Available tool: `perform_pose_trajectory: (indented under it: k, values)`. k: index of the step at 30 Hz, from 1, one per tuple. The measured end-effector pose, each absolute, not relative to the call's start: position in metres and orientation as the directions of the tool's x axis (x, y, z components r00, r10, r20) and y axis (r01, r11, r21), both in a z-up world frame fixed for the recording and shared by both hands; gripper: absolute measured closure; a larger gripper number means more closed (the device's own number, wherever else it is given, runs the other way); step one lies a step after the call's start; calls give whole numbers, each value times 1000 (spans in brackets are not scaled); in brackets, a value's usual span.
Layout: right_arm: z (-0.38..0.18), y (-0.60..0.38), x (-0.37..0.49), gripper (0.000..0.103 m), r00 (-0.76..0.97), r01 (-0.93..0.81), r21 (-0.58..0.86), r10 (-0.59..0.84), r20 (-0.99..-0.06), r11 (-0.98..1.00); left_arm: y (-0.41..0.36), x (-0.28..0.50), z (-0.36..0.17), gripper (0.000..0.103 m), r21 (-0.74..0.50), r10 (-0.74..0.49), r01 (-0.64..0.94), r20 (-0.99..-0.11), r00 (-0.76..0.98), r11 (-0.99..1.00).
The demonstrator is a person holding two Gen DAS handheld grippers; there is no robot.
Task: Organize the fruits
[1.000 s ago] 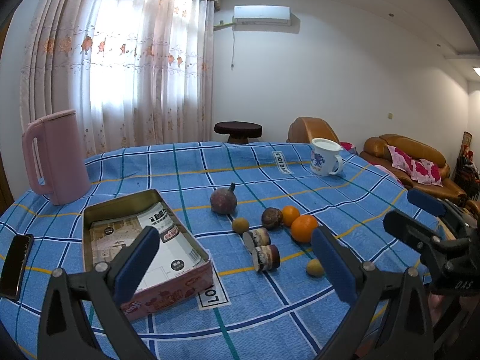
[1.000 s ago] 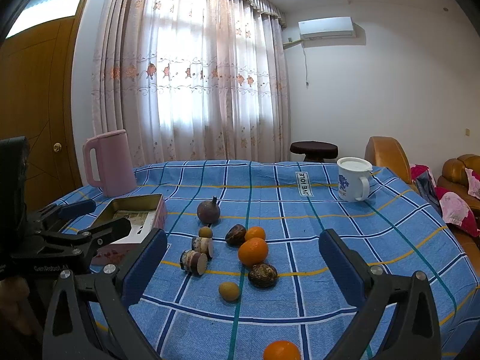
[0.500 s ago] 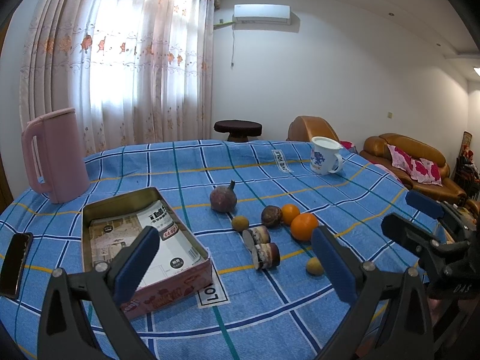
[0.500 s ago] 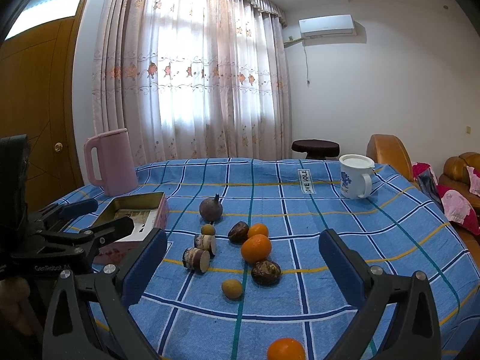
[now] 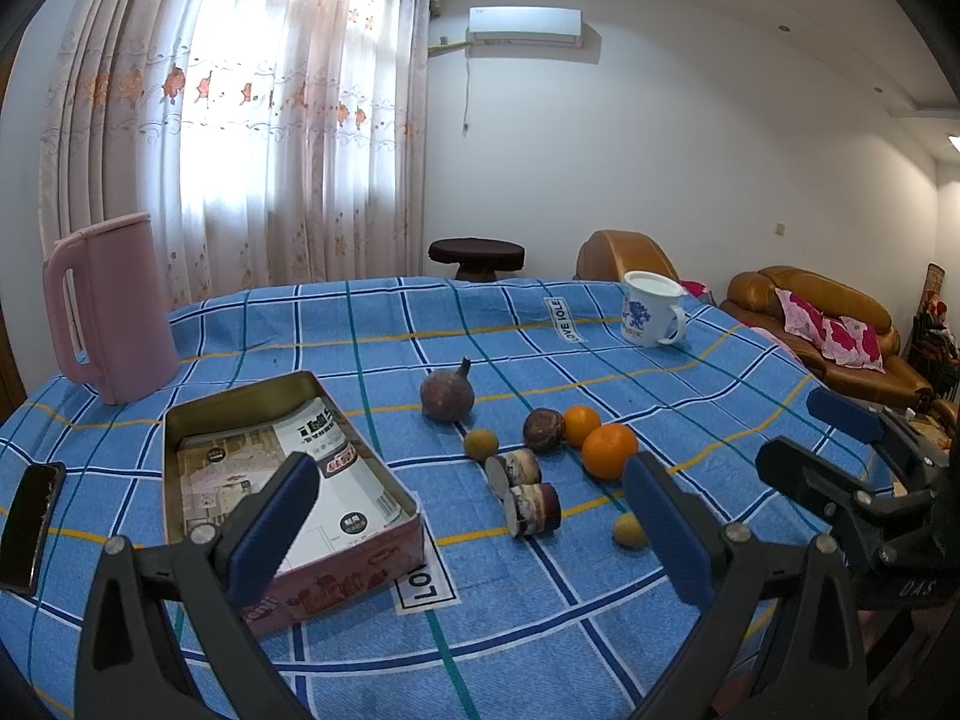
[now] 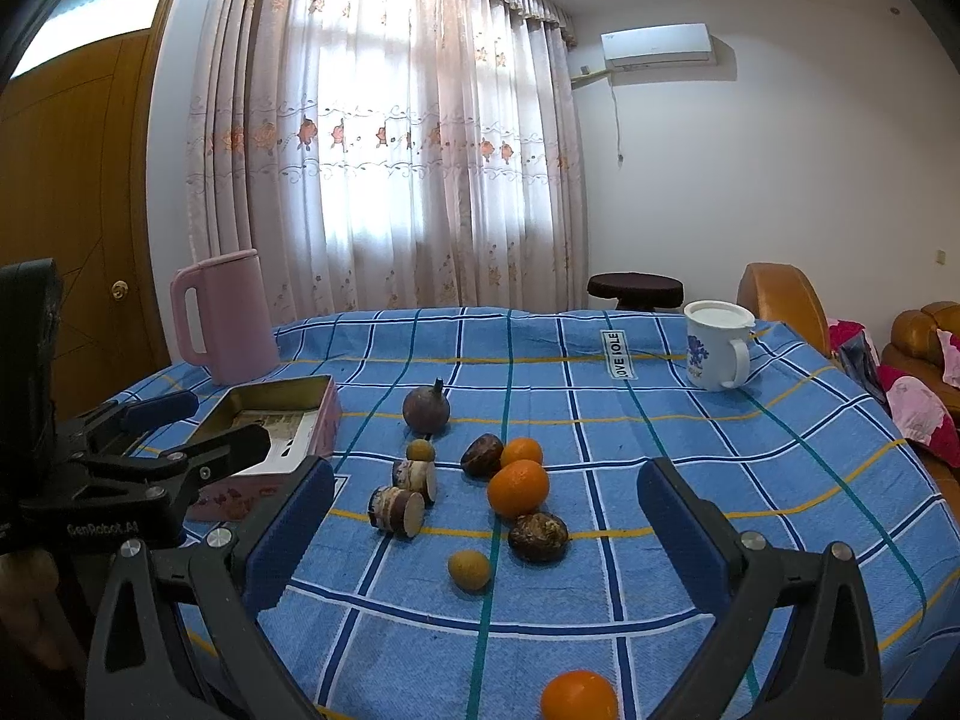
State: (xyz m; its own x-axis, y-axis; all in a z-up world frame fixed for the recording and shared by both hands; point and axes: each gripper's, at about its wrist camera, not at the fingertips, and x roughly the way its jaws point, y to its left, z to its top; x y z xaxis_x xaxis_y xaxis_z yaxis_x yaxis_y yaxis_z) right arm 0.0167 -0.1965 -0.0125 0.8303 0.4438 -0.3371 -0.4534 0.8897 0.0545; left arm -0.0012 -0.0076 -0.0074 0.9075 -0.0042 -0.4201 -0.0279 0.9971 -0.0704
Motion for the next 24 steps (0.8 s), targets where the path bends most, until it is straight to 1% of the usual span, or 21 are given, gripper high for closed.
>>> perform_pose_trajectory:
  k: [12, 17, 21, 24]
  values:
    - [-17, -202, 21, 1, 830, -448, 61, 440, -342, 892, -9, 1, -15, 0, -68, -10, -22, -429, 903, 997]
    - [-26, -217, 15, 1, 850, -422, 30, 407, -333, 906, -16, 6, -29, 0, -70, -28, -3, -442, 897, 998]
    - [-47, -234, 12, 1, 856, -390, -5, 361, -369, 921, -33, 14, -48, 0, -67, -70, 43, -472, 879, 997]
    - [-66, -246, 13, 1, 842, -385, 4, 353, -407, 923, -42, 18, -55, 0, -78, -102, 73, -491, 865, 994]
